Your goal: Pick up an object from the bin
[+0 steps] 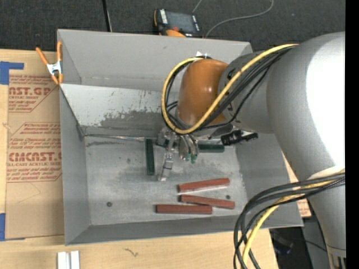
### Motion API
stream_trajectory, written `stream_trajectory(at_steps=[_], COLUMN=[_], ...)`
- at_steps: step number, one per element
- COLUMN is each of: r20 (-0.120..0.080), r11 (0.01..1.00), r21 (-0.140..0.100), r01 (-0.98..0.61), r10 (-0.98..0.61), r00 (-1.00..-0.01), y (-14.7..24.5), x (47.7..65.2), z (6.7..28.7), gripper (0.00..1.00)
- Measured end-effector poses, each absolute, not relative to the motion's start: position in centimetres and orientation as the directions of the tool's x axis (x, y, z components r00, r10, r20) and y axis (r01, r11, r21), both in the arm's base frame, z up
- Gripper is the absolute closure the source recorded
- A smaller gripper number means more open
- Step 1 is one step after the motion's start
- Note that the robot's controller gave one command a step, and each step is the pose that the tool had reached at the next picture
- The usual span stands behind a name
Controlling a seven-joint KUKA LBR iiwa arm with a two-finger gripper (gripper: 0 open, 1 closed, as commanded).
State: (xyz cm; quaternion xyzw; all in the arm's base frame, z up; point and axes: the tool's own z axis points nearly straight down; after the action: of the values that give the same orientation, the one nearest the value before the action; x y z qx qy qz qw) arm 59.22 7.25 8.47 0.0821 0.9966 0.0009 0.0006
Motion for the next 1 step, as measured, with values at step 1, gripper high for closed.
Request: stream_trajectory(at_steps=[1], r20=[0.001], r11=[0.98], r21=[0.001], r01=[0.197], r10=[0.197], r00=[-0.98], y=[5.23], x=[50.05], z=[14.45], gripper=[0.0])
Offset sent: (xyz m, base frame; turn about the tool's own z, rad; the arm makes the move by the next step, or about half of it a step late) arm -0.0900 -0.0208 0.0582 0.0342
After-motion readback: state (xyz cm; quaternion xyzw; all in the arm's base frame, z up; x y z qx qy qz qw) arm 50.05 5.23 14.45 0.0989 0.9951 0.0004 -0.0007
